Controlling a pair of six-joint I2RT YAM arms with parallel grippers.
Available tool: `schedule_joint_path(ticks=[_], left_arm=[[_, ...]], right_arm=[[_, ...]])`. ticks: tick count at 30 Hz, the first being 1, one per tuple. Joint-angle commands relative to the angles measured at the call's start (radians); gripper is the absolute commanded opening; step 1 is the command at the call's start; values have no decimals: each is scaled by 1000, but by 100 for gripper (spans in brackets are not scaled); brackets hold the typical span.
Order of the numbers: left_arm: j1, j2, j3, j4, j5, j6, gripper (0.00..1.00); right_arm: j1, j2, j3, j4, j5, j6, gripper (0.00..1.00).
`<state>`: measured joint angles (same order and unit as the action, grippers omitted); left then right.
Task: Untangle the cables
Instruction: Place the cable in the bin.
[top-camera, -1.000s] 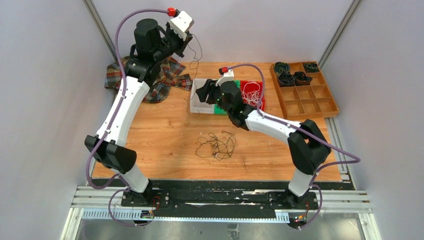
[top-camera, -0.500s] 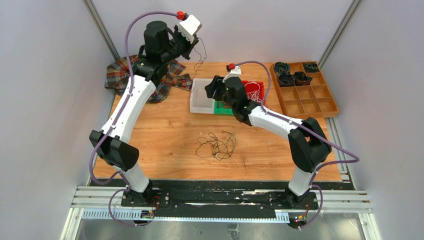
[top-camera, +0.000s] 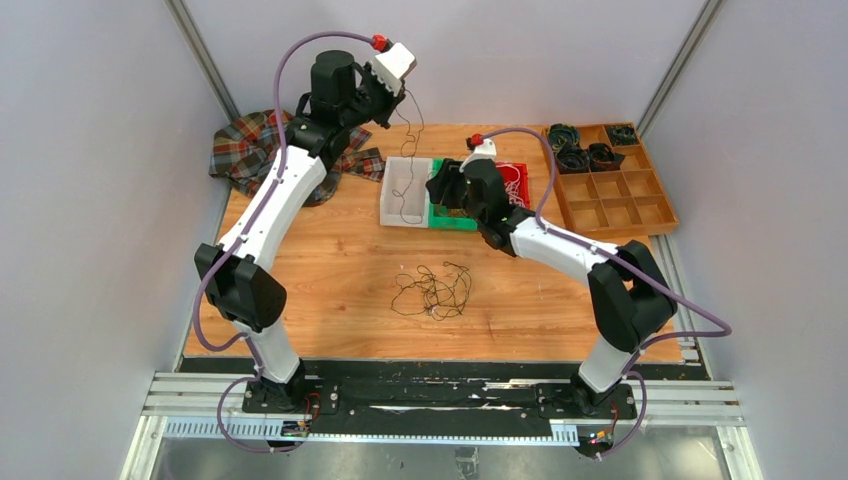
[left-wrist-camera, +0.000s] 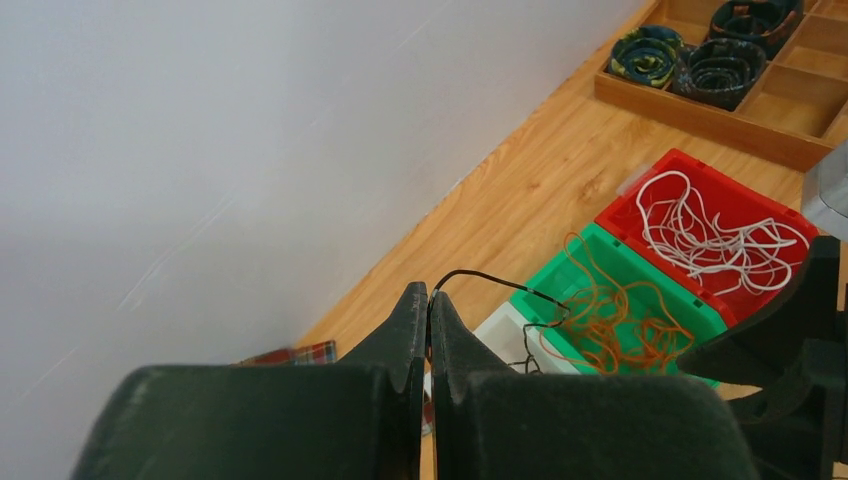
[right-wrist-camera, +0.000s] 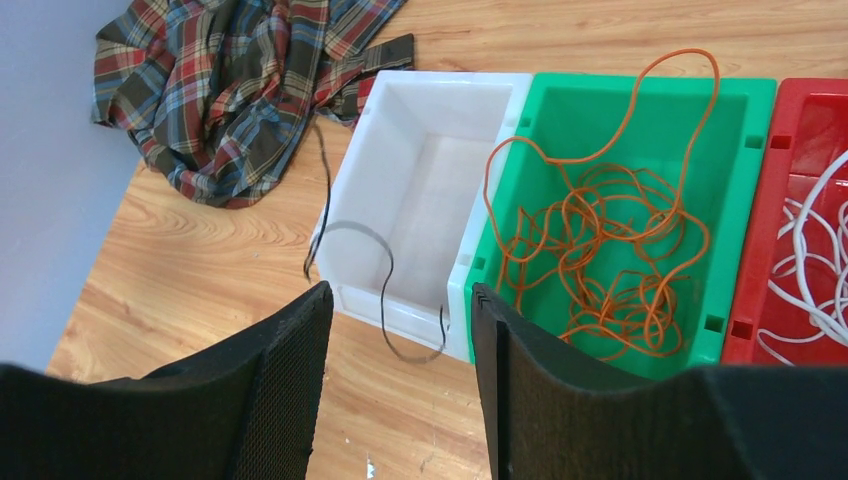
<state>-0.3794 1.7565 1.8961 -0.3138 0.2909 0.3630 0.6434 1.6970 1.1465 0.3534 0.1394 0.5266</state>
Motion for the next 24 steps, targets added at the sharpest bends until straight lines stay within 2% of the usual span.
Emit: schedule_joint_path(ticks=[1,15,18,24], left_arm=[[-8,-20,37,41,-9,8,0],[-22,82,90,63,-16,54,0],[-24,86,60,63,-26,72,0],[-38,55,-93,41,-38,113,0]], right_arm=[[-25,-43,-26,-3,-26,-22,53],[-42,-92,-74,1,-29,-55,53],[-48,-113,-96,3,-25,-59,53],[-62,-163,-147,9,-3,-66,53]])
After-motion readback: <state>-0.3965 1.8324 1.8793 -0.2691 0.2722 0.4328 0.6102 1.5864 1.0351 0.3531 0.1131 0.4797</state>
